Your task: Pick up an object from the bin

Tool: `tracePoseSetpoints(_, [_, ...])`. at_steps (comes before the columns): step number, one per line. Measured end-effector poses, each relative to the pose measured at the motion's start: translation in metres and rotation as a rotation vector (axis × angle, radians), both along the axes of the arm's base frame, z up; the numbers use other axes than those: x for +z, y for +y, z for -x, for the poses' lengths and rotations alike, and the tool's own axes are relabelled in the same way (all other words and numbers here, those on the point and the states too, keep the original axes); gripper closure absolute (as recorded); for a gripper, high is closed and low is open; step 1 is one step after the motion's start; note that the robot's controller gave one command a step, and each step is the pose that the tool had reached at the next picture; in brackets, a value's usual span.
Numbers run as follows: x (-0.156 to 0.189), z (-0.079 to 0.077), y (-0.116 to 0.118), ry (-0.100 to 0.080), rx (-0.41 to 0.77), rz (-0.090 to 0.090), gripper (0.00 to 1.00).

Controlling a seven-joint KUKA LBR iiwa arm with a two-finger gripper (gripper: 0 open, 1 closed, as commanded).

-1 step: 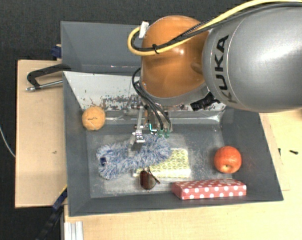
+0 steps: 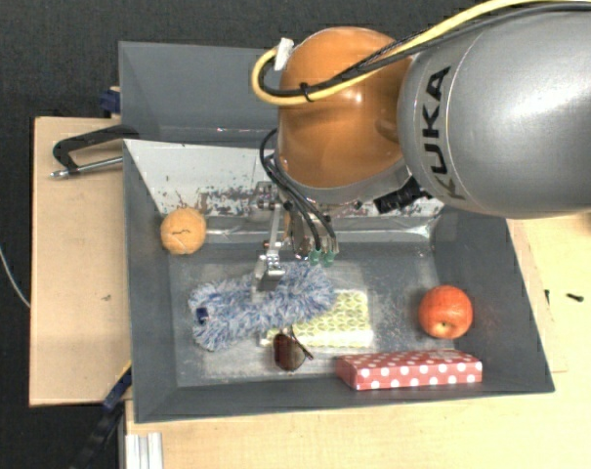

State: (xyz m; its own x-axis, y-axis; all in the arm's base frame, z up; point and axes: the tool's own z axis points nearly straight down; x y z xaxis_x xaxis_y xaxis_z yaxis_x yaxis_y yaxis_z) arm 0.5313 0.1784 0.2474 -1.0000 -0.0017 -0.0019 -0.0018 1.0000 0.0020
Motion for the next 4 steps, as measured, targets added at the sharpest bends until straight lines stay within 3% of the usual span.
tracePoseSetpoints(1, [-0.084, -0.015, -0.031, -0.004, 0.09, 0.0, 0.0])
tracePoseSetpoints(2, [-0.166, -0.012, -0.079, -0.004, 0.192, -0.003, 0.0])
tracePoseSetpoints(3, [-0.167, -0.014, -0.078, -0.004, 0.167, -0.007, 0.0])
tracePoseSetpoints(4, [-0.171, -0.018, -0.086, 0.006, 0.05, -0.01, 0.0])
